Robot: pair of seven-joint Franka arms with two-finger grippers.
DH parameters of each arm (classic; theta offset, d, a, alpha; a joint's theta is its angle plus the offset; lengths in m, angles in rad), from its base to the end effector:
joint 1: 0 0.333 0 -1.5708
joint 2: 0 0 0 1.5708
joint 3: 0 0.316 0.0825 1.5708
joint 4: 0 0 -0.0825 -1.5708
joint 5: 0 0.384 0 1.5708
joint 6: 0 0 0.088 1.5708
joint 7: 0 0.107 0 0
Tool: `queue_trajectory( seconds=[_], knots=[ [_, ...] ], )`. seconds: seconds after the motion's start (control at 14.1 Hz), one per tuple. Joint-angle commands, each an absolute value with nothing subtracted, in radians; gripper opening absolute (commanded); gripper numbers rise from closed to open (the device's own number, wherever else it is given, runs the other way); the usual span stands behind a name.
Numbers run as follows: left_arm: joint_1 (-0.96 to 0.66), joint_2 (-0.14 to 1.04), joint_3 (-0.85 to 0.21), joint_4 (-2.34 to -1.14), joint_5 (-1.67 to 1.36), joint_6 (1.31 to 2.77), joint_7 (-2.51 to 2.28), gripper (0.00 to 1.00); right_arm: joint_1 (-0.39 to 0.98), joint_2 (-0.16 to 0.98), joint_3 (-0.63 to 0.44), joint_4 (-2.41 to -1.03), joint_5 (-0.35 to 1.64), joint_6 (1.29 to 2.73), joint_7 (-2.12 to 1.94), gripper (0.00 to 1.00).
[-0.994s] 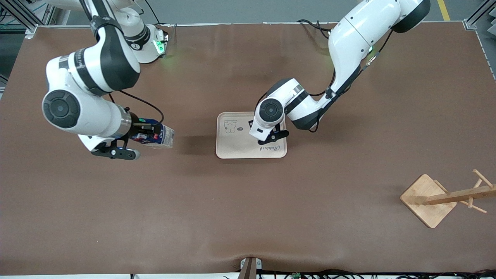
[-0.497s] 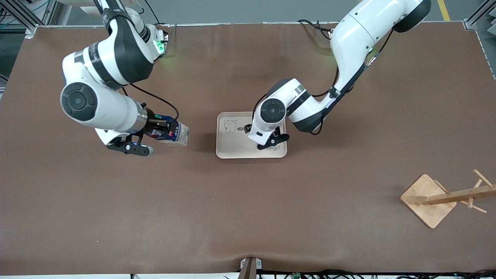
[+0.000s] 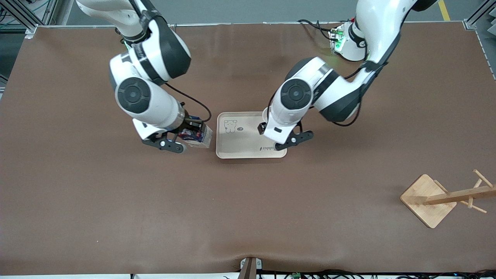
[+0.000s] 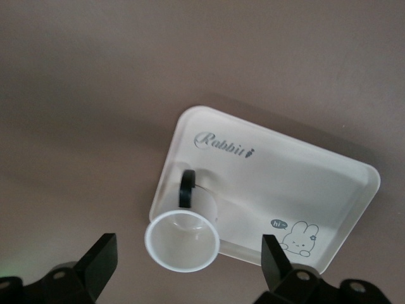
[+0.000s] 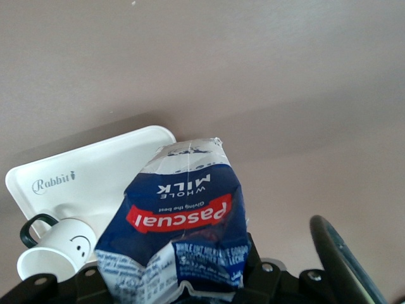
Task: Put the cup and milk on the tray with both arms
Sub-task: 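Open the left gripper and withdraw it from the mug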
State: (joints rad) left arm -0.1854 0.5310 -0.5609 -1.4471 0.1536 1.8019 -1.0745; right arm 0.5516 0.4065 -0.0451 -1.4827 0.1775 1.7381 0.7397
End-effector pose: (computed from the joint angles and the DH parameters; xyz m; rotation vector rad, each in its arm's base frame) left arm 0.5502 -0.4022 0.4085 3.0846 0.5221 -0.2504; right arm 0.5695 0.3391 0.4310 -3.0576 0.4211 0.3285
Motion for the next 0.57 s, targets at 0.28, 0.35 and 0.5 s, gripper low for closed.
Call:
queue_trajectory(
  seconds=[0.28,0.35,0.5],
  knots=[
    [-0.019,0.390,-0.560,-1.440,0.175,1.726,-0.893,1.00,0.643,0.538,-0.035,-1.388,0.195,1.755,0.785,0.00],
    [0.009,0.376,-0.560,-1.442,0.175,1.714,-0.888,1.00,0.659,0.560,-0.026,-1.381,0.193,1.779,0.791,0.00],
    [0.063,0.350,-0.561,-1.440,0.176,1.698,-0.841,1.00,0.681,0.587,-0.021,-1.379,0.192,1.834,0.816,0.00]
  ],
)
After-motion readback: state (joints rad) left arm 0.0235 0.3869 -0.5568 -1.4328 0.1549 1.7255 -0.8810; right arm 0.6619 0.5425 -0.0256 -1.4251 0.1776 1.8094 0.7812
